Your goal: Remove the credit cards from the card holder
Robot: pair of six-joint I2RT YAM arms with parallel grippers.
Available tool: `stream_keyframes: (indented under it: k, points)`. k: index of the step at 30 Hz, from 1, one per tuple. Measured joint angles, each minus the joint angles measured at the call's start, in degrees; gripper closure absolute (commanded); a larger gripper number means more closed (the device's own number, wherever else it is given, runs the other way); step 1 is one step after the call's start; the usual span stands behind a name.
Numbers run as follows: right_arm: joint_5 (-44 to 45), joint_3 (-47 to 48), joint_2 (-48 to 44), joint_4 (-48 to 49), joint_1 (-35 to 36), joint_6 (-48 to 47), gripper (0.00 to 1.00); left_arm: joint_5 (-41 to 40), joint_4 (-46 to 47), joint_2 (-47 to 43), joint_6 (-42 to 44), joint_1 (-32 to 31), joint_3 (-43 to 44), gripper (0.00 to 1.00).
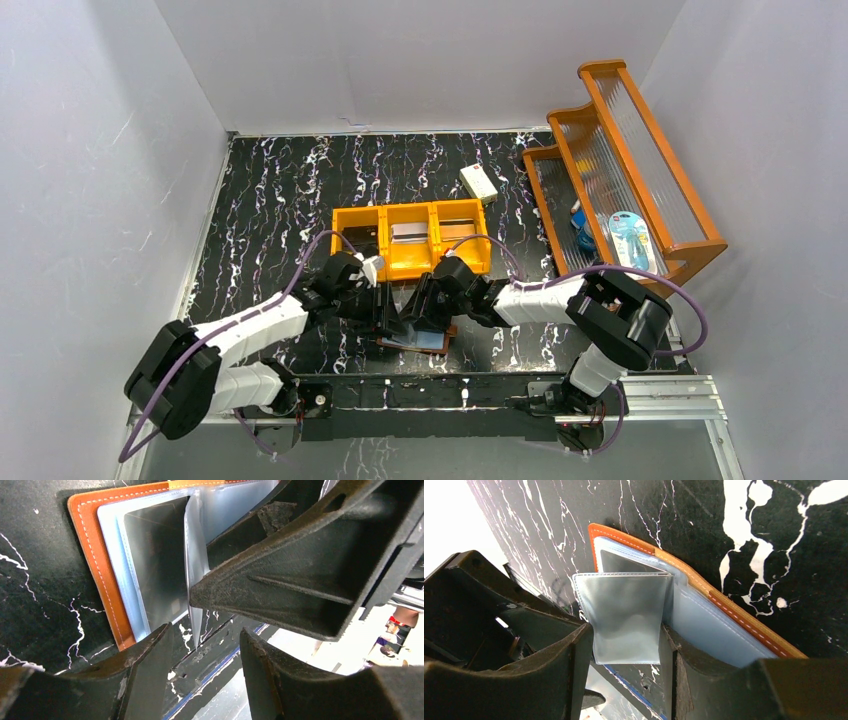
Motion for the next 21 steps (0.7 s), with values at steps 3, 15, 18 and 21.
stream_keyframes:
  k: [3, 15, 18, 21]
  points:
    - [-0.09, -0.02, 0.0, 0.02, -0.04, 0.11, 0.42, -0.04, 1.33, 1.49, 0.17, -0.37, 0.0, 0.56]
    - [-2.51, -0.94, -1.2, 0.07, -1.46, -0.68, 0.23, -0.15, 5.86, 7.41, 1.49, -2.6, 0.39, 0.88]
    - [-2.29, -0.57, -3.04, -2.36, -1.75, -1.79, 0.16, -0.85, 5.35, 7.32, 1.46, -2.95, 0.48, 0.88]
    - [-0.28, 1.25, -5.95, -7.89, -1.84, -3.04, 0.15, -2.29, 4.28, 7.1, 1.44, -3.3, 0.98, 0.88]
